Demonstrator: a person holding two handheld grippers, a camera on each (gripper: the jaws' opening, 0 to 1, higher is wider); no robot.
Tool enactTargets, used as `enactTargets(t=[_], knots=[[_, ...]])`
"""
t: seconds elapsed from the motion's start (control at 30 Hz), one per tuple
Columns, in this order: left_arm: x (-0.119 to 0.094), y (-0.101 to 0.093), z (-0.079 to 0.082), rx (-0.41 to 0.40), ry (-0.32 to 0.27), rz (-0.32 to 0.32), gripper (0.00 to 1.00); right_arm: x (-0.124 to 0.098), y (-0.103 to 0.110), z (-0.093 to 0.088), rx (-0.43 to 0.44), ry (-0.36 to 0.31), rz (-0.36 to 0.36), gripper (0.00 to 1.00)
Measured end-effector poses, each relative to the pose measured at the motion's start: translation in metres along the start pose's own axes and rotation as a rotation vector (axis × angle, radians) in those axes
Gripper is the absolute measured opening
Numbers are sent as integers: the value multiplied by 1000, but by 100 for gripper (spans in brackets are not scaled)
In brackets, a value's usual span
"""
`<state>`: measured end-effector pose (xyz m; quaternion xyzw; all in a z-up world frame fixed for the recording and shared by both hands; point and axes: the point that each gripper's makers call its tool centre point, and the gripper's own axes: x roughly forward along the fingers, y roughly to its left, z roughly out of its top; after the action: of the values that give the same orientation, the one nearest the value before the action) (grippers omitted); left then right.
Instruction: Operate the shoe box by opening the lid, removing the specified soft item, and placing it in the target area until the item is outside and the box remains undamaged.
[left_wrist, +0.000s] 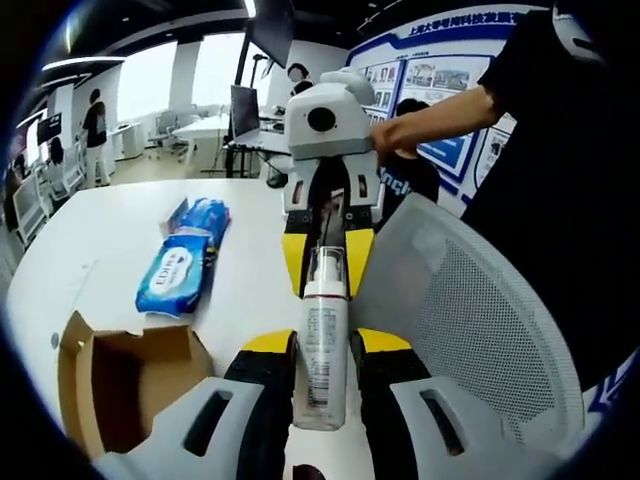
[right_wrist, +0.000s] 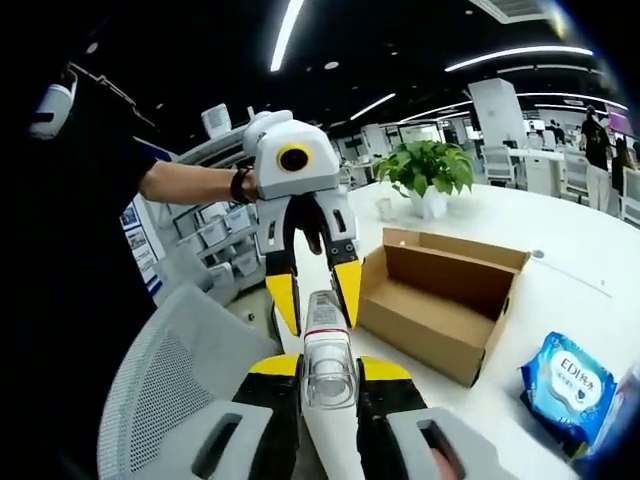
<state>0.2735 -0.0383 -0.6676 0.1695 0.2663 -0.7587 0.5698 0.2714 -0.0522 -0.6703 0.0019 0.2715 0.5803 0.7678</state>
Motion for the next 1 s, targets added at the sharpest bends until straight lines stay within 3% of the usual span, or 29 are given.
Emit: enactTargets(t=[0.13, 0.3, 0.4, 0.43, 0.57, 0.67, 1.0], knots=[[-6, 1, 0, -8, -7, 24, 27, -4, -3, -3, 2, 4, -16, 15], [-18, 11, -2, -65, -62, 98, 30, -14, -10, -7, 22, -5, -42, 16], [-27, 22, -6, -99, -91, 175, 33, -19, -14, -13, 29, 1, -61, 16], [-32, 31, -10, -108, -95, 227, 35, -21, -14, -14, 29, 5, -65, 16], [-46, 44, -22, -160, -117, 309, 39, -27, -17, -21, 37, 15, -83, 16], [-59, 57, -37, -192, -96, 401, 41, -30, -20, -23, 42, 17, -95, 16], [-82, 80, -54, -337, -192, 551, 49, -44, -36, -29, 59, 26, -153, 16]])
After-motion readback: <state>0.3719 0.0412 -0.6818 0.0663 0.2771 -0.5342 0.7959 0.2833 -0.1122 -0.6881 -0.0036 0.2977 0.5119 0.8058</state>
